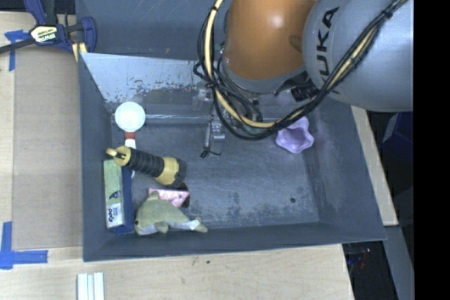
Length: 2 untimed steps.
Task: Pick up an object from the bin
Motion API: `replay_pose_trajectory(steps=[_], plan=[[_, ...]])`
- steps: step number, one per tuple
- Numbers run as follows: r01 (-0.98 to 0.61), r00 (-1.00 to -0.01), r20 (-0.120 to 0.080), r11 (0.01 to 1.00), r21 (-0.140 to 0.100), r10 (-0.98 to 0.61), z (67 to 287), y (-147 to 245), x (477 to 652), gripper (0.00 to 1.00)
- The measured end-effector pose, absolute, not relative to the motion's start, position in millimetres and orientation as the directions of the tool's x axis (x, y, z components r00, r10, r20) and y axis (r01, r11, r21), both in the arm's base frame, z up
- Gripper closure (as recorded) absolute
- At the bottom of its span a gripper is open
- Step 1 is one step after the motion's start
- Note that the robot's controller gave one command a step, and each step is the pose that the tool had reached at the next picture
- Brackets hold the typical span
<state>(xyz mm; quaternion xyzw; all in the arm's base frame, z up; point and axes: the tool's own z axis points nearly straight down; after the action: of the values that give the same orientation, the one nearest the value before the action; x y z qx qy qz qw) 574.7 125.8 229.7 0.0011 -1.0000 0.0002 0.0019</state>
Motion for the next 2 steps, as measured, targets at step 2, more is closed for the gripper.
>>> replay_pose_trajectory(steps=[2], plan=[[0.049, -0.999, -0.007, 0.999, 0.003, 0.049, 115.2, 178.7, 582.0, 0.0]])
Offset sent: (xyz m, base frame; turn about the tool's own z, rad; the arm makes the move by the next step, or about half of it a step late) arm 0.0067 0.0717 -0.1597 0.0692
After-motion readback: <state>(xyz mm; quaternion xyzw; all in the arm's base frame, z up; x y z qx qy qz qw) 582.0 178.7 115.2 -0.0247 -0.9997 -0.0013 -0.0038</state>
